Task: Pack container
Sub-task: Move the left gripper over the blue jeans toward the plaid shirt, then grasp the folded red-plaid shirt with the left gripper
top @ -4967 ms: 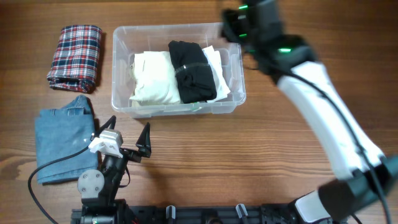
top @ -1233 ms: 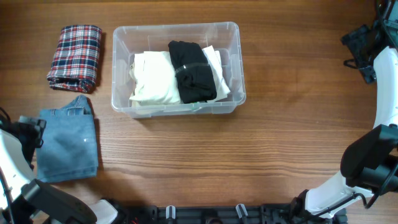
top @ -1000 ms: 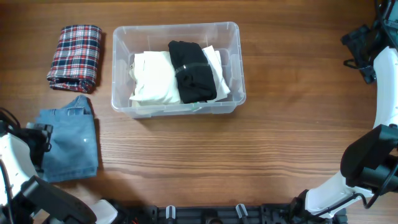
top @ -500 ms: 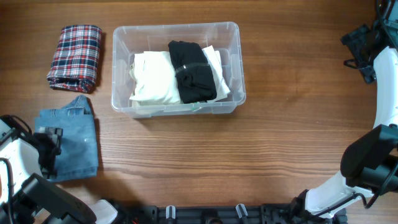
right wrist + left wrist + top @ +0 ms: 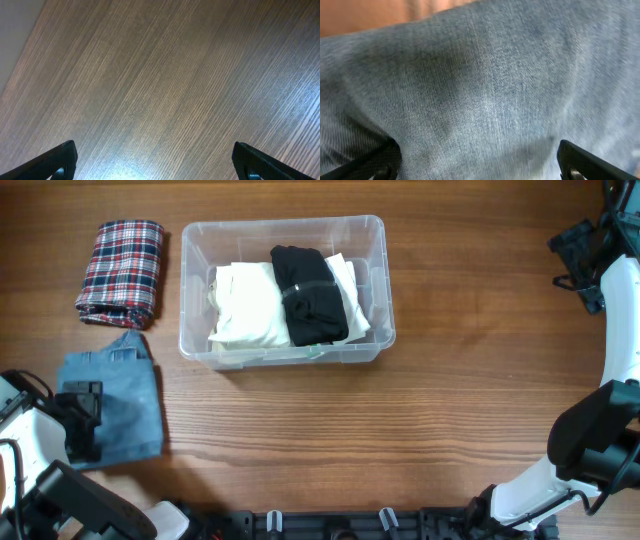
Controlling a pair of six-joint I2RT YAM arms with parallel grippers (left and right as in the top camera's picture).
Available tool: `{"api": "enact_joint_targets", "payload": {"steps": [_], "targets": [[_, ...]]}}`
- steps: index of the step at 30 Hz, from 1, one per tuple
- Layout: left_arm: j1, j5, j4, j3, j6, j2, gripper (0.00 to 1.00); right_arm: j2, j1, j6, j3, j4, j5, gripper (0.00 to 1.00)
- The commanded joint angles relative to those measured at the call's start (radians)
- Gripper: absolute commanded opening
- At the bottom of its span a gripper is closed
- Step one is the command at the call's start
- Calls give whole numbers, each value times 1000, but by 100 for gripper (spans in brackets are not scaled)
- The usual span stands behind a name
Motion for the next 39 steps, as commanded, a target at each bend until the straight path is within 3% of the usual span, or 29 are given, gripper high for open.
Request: {"api": "enact_joint_targets", "payload": {"steps": [1,9,13,15,20,23,31,36,39], "targets": [[-13,313,12,-35,-40,14,100,16,4,9,-4,3,-8,100],[-13,508,54,-35,-21,14,100,16,4,9,-4,3,-8,100],[-13,758,102,-34,191,2,100,16,4,9,-4,3,-8,100],[-12,773,101,-31,206,-14,100,16,4,9,-4,3,-8,100],[-12,629,106,-22,210,-72,99,16,5,9,-4,3,-8,100],[-12,510,105,-2,301,-101,100,16,4,9,-4,3,-8,100],[-67,512,81,177,372,-113,100,16,4,9,-4,3,-8,100],[-197,243,-145,397,460,-113,99,16,4,9,-4,3,-8,100],[-262,148,-182,468,464,-113,100,16,4,9,-4,3,-8,100]]}}
